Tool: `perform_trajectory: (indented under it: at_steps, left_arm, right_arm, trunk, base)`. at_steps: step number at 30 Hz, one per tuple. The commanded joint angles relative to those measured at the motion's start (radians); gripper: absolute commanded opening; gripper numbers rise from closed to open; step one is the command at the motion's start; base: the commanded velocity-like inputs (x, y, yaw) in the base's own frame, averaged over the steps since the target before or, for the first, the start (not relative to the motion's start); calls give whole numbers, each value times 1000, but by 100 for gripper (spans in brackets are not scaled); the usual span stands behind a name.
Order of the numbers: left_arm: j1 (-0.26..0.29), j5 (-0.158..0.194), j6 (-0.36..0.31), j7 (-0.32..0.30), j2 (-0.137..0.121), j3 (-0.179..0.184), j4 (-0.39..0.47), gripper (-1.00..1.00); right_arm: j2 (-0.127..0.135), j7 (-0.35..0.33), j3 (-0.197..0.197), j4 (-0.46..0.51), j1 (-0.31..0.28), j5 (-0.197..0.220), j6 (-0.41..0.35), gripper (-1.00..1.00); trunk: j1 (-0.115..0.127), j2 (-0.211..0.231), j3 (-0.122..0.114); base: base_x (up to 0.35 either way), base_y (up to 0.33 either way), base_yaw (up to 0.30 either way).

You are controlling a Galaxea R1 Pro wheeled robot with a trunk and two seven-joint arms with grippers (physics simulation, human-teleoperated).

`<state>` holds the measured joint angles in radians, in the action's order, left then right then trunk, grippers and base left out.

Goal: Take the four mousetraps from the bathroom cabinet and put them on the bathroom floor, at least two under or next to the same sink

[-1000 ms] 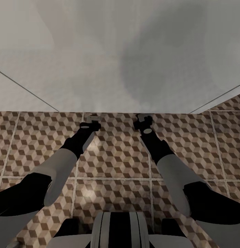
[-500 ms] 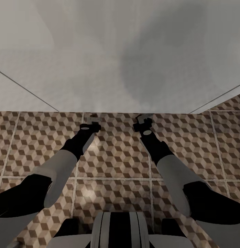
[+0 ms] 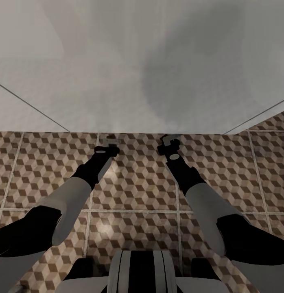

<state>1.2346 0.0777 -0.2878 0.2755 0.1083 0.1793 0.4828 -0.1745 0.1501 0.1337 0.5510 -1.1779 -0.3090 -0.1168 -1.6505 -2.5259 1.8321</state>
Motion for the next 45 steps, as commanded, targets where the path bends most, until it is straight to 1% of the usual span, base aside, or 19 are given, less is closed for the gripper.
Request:
perform_trajectory:
  at_steps: [1, 3, 4, 38, 45]
  left_arm:
    - [0, 8, -5, 8, -1, 8, 2, 100]
    - [0, 8, -5, 8, -1, 8, 2, 100]
    - [0, 8, -5, 8, -1, 8, 1, 100]
    - [-4, 8, -5, 9, -2, 8, 0, 100]
    - [-5, 8, -5, 10, -2, 8, 1, 100]
  right_arm:
    - [0, 6, 3, 1, 0, -10, -9, -100]
    - [0, 6, 3, 1, 0, -10, -8, -100]
    - [0, 6, 3, 1, 0, -10, -8, 100]
    - [0, 6, 3, 1, 0, -11, -3, 100]
    - [0, 6, 4, 1, 0, -11, -3, 100]
  trunk:
    - [0, 0, 0]
    - [0, 0, 0]
    - [0, 0, 0]
    - [0, 0, 0]
    - [0, 0, 0]
  base:
    - [0, 0, 0]
    - [0, 0, 0]
    - [0, 0, 0]
    - [0, 0, 0]
    - [-158, 35, 0]
